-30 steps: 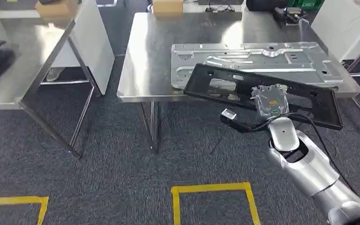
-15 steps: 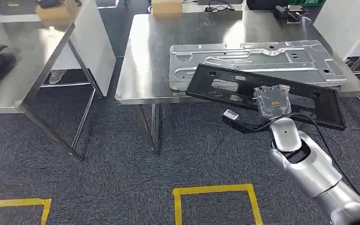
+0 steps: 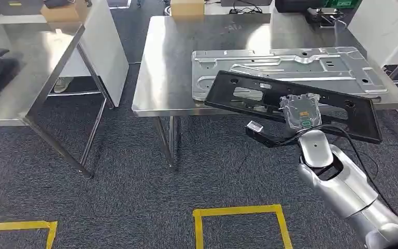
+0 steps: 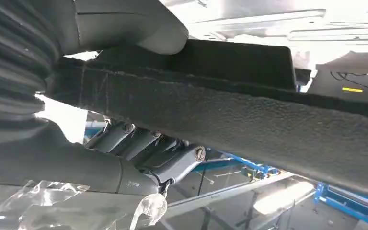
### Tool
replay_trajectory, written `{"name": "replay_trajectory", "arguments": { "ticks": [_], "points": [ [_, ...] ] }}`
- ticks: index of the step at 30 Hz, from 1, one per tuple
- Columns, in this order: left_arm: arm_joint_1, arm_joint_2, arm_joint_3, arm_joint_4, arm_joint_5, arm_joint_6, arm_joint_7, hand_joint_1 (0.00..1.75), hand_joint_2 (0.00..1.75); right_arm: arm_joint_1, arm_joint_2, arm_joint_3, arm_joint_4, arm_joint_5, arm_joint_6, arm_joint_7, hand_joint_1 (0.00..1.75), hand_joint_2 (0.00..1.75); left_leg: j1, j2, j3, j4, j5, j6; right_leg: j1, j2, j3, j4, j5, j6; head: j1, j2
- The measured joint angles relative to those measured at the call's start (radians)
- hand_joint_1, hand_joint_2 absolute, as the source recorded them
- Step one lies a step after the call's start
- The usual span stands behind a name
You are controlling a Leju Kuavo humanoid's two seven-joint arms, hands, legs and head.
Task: Take the parts from the cabinet and place them on the table.
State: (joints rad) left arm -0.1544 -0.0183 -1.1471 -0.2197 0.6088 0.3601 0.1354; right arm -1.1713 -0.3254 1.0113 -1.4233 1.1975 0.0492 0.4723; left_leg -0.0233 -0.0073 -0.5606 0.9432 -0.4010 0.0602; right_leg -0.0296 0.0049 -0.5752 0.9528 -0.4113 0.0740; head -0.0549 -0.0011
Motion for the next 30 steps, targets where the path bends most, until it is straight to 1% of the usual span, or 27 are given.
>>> {"name": "replay_trajectory", "arguments": {
  "ticks": [1,2,3,4,5,6,7,8,10,11,12,14,15,16,17,18,19,20,21,22,23,24,25,26,27,29,30],
  "points": [
    [0.001,0.000,0.000,0.000,0.000,-0.001,0.000,0.00,1.75,0.002,-0.002,-0.001,0.000,0.000,0.000,0.000,1.75,1.75,0.006,0.001,0.009,-0.010,0.006,0.007,-0.005,-0.001,-0.002,0.015,-0.008,0.002,0.001,0.000],
    [0.000,0.000,0.000,0.000,0.000,-0.001,0.000,0.00,1.75,0.001,-0.002,-0.002,-0.001,0.000,0.000,0.000,1.75,1.75,0.005,0.001,0.012,-0.011,0.006,0.012,0.000,-0.001,-0.018,0.053,-0.032,0.002,0.000,0.000],
    [0.000,0.000,0.000,0.000,0.000,-0.001,-0.001,0.00,1.75,-0.001,-0.002,-0.002,-0.001,0.000,0.000,0.000,1.75,1.75,0.005,0.001,0.015,-0.010,0.004,0.018,-0.001,-0.001,-0.059,0.134,-0.073,0.001,0.001,0.000],
    [0.000,0.000,0.000,0.000,0.000,-0.001,-0.002,0.00,1.75,0.001,-0.002,-0.003,-0.001,0.000,0.000,0.000,1.75,1.75,0.003,0.001,0.016,-0.010,0.003,0.019,0.003,-0.001,-0.106,0.225,-0.110,0.002,0.001,0.000],
    [0.000,0.000,0.000,0.000,0.000,-0.002,-0.002,0.00,1.75,0.003,-0.002,-0.002,-0.001,0.000,0.000,0.000,1.75,1.75,0.002,0.001,0.016,-0.010,0.001,0.023,0.005,-0.001,-0.147,0.296,-0.129,0.002,0.001,0.000],
    [0.001,0.000,0.000,0.000,0.000,-0.002,-0.002,0.00,1.75,0.007,-0.002,-0.002,-0.001,0.000,0.000,0.000,1.75,1.75,0.000,0.001,0.018,-0.009,-0.001,0.025,0.005,-0.001,-0.172,0.333,-0.130,0.002,0.001,0.000],
    [0.002,0.000,0.000,0.000,0.000,-0.002,-0.002,0.00,1.75,0.009,-0.002,-0.002,-0.001,0.000,0.000,0.000,1.75,1.75,-0.002,0.000,0.020,-0.009,-0.003,0.026,0.005,-0.001,-0.173,0.321,-0.111,0.001,0.001,0.000],
    [0.002,0.000,0.000,0.000,0.000,-0.002,-0.002,0.00,1.75,0.009,-0.002,-0.002,-0.001,0.000,0.000,0.000,1.75,1.75,-0.002,-0.003,0.024,-0.008,-0.007,0.026,0.005,-0.001,-0.147,0.254,-0.065,-0.002,0.001,0.000],
    [0.002,0.000,0.000,0.000,0.000,-0.002,-0.002,0.00,1.75,0.008,-0.003,-0.003,-0.001,0.000,0.000,0.000,1.75,1.75,-0.003,-0.005,0.036,-0.006,-0.017,0.019,0.006,-0.001,-0.061,0.071,0.027,-0.008,0.001,0.000],
    [0.001,0.000,0.000,0.000,0.000,-0.002,-0.002,0.00,1.75,0.006,-0.004,-0.003,-0.001,0.000,0.000,0.000,1.75,1.75,-0.009,-0.005,0.035,-0.003,-0.024,0.014,0.007,-0.001,-0.035,0.017,0.032,-0.010,0.001,0.000],
    [0.000,0.000,0.000,0.000,0.000,-0.002,-0.002,0.00,1.75,0.005,-0.003,-0.003,-0.001,0.000,0.000,0.000,1.75,1.75,-0.013,-0.005,0.033,0.002,-0.030,0.011,0.007,-0.001,-0.033,0.010,0.029,-0.015,0.001,0.000],
    [0.000,0.000,0.000,0.000,-0.001,-0.002,-0.002,0.00,1.75,0.007,-0.004,-0.003,-0.002,0.000,0.000,0.000,1.75,1.75,-0.010,-0.004,0.033,-0.001,-0.033,0.007,0.013,0.000,-0.035,0.011,0.023,-0.023,0.000,0.000],
    [0.000,0.000,0.000,0.000,-0.001,-0.002,-0.002,0.00,1.75,0.006,-0.006,-0.003,-0.002,0.000,0.000,0.000,1.75,1.75,-0.011,-0.004,0.034,0.000,-0.036,0.003,0.010,0.000,-0.035,0.008,0.024,-0.028,0.001,0.000],
    [0.001,0.002,0.000,0.000,-0.001,-0.001,-0.002,0.00,1.75,0.004,-0.006,-0.004,-0.002,0.000,0.000,0.000,1.75,1.75,-0.009,-0.003,0.026,0.009,-0.045,-0.004,0.003,-0.001,-0.031,0.006,0.025,-0.031,0.001,0.000],
    [0.000,0.002,0.000,0.000,-0.001,-0.001,-0.002,0.00,1.75,0.003,-0.006,-0.005,-0.002,0.000,0.000,0.000,1.75,1.75,-0.009,-0.001,0.013,0.046,-0.066,-0.015,0.001,-0.001,-0.029,0.006,0.022,-0.036,0.000,0.000],
    [-0.001,0.001,0.000,0.000,-0.001,-0.001,-0.002,0.00,1.75,0.003,-0.006,-0.005,-0.002,0.000,0.000,0.000,1.75,1.75,-0.001,-0.001,-0.024,0.122,-0.104,-0.023,0.001,-0.001,-0.029,0.006,0.021,-0.039,0.000,0.000],
    [-0.002,0.001,0.000,0.000,-0.001,-0.001,-0.002,0.00,1.75,0.003,-0.006,-0.005,-0.002,0.000,0.000,0.000,1.75,1.75,0.007,-0.001,-0.075,0.218,-0.144,-0.030,0.001,0.000,-0.029,0.006,0.019,-0.041,0.001,0.000],
    [-0.001,0.001,0.000,0.000,-0.001,-0.001,-0.002,0.00,1.75,0.004,-0.006,-0.004,-0.002,0.000,0.000,0.000,1.75,1.75,0.012,-0.001,-0.123,0.305,-0.171,-0.035,0.001,0.000,-0.028,0.006,0.017,-0.042,0.000,0.000],
    [0.001,0.001,0.000,0.000,-0.002,-0.001,-0.002,0.00,1.75,0.005,-0.006,-0.004,-0.002,0.000,0.000,0.000,1.75,1.75,0.017,0.000,-0.156,0.356,-0.176,-0.038,0.001,0.000,-0.027,0.006,0.014,-0.042,0.000,0.000],
    [0.002,0.001,0.000,0.000,-0.002,-0.001,-0.002,0.00,1.75,0.006,-0.006,-0.004,-0.002,0.000,0.000,0.000,1.75,1.75,0.020,0.000,-0.164,0.350,-0.157,-0.041,0.000,0.000,-0.023,0.007,0.012,-0.041,0.000,0.000],
    [0.002,0.001,0.000,0.000,-0.002,-0.001,-0.002,0.00,1.75,0.006,-0.006,-0.004,-0.002,0.000,0.000,0.000,1.75,1.75,0.022,0.000,-0.148,0.301,-0.117,-0.042,-0.001,0.000,-0.019,0.007,0.009,-0.038,0.000,0.000],
    [0.001,0.002,0.000,0.000,-0.002,-0.001,-0.001,0.00,1.75,0.006,-0.006,-0.004,-0.002,0.000,0.000,0.000,1.75,1.75,0.023,0.000,-0.108,0.204,-0.058,-0.041,-0.001,0.000,-0.012,0.007,0.005,-0.035,0.000,0.000],
    [0.001,0.002,0.000,0.000,-0.002,-0.001,-0.002,0.00,1.75,0.006,-0.006,-0.005,-0.002,0.000,0.000,0.000,1.75,1.75,0.023,0.000,-0.063,0.096,-0.003,-0.036,-0.002,0.000,-0.003,0.006,0.000,-0.032,0.000,0.000],
    [0.002,0.002,0.000,0.000,-0.002,0.000,-0.002,0.00,1.75,0.006,-0.006,-0.004,-0.002,0.000,0.000,0.000,1.75,1.75,0.022,0.001,-0.034,0.023,0.022,-0.030,-0.003,0.000,0.000,0.005,-0.002,-0.029,0.000,0.000],
    [0.000,0.002,0.000,0.000,-0.002,0.000,-0.002,0.00,1.75,0.005,-0.006,-0.005,-0.002,0.000,0.000,0.000,1.75,1.75,0.014,0.001,-0.019,0.005,0.011,-0.026,0.004,0.001,-0.002,0.008,-0.007,-0.022,0.001,0.000],
    [0.000,0.002,0.000,0.000,-0.002,0.000,-0.001,0.00,1.75,0.007,-0.006,-0.005,-0.002,0.000,0.000,0.000,1.75,1.75,0.010,0.000,-0.022,0.011,0.006,-0.019,0.000,0.001,-0.001,0.006,-0.009,-0.014,0.000,0.000],
    [0.001,0.002,0.000,0.000,-0.002,0.000,-0.001,0.00,1.75,0.006,-0.006,-0.005,-0.002,0.000,0.000,0.000,1.75,1.75,0.007,-0.001,-0.021,0.010,0.006,-0.014,0.000,0.001,0.002,0.003,-0.009,-0.006,0.000,0.000]
  ]
}}
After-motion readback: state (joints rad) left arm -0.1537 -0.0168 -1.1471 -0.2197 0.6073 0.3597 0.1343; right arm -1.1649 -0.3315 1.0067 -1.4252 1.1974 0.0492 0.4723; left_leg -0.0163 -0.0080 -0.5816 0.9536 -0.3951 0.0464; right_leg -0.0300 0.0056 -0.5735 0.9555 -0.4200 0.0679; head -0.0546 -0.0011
